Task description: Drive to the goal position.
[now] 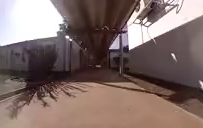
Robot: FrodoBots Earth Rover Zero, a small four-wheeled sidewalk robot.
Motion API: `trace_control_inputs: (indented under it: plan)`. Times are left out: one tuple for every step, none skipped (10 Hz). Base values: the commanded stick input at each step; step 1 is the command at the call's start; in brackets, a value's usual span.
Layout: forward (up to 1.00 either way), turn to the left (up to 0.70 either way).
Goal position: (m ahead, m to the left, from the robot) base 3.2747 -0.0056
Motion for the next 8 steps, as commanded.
trace_control_inputs:
  plan:
    - [0.5, 0.0]
    - [0.5, 0.0]
    - [0.5, 0.0]
    - [0.5, 0.0]
    - [0.5, 0.0]
    - [0.5, 0.0]
    - [0.5, 0.0]
    - [0.5, 0.0]
